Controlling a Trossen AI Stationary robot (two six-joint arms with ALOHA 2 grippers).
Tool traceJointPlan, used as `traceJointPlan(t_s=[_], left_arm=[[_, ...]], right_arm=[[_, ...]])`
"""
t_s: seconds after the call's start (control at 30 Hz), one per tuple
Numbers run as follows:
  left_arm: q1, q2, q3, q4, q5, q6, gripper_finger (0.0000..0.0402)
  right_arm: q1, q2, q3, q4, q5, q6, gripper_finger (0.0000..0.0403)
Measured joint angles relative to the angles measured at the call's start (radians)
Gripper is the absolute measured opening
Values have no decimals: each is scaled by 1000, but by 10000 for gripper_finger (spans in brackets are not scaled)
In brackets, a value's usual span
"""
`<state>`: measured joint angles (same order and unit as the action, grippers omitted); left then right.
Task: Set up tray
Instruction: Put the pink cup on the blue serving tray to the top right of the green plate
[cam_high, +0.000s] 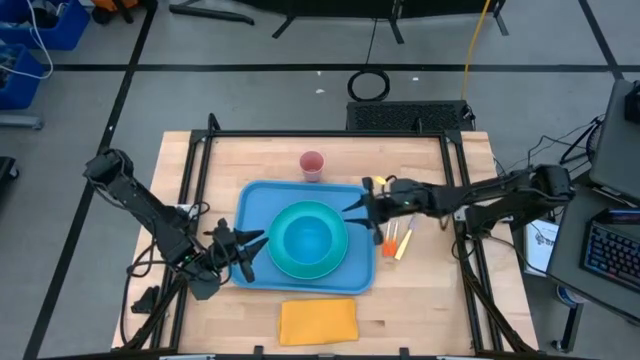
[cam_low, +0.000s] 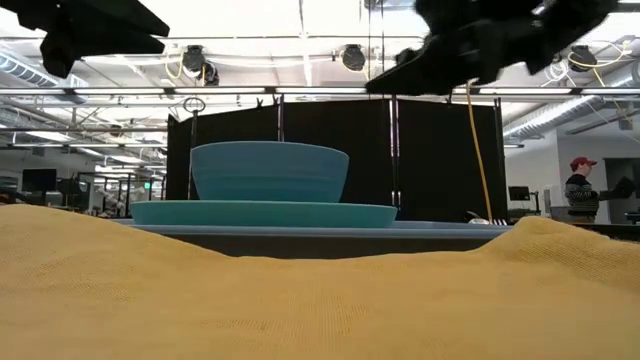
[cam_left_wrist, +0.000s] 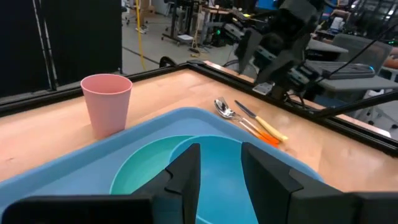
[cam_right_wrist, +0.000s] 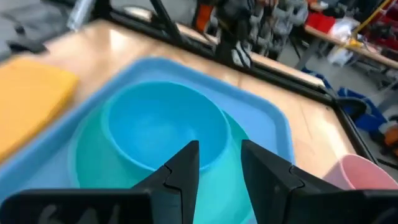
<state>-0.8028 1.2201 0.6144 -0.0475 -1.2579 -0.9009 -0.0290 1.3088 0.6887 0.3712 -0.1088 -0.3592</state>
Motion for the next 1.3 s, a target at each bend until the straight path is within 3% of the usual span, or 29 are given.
traceJointPlan(t_s=[0.37,0.63,0.93,1.3], left_arm=[[-52,0,0,11,-8,-16,120],[-104,0,0,24,-26,-27,120],[-123,0,0,26,-51,-36,120],[-124,0,1,23,-60,-31,120]], right_arm=[[-90,269,359,-358,3,-140,110],[-174,384,542,-477,-28,-184,110],[-274,489,654,-570,-77,-189,110],[-322,506,666,-594,-76,-209,110]])
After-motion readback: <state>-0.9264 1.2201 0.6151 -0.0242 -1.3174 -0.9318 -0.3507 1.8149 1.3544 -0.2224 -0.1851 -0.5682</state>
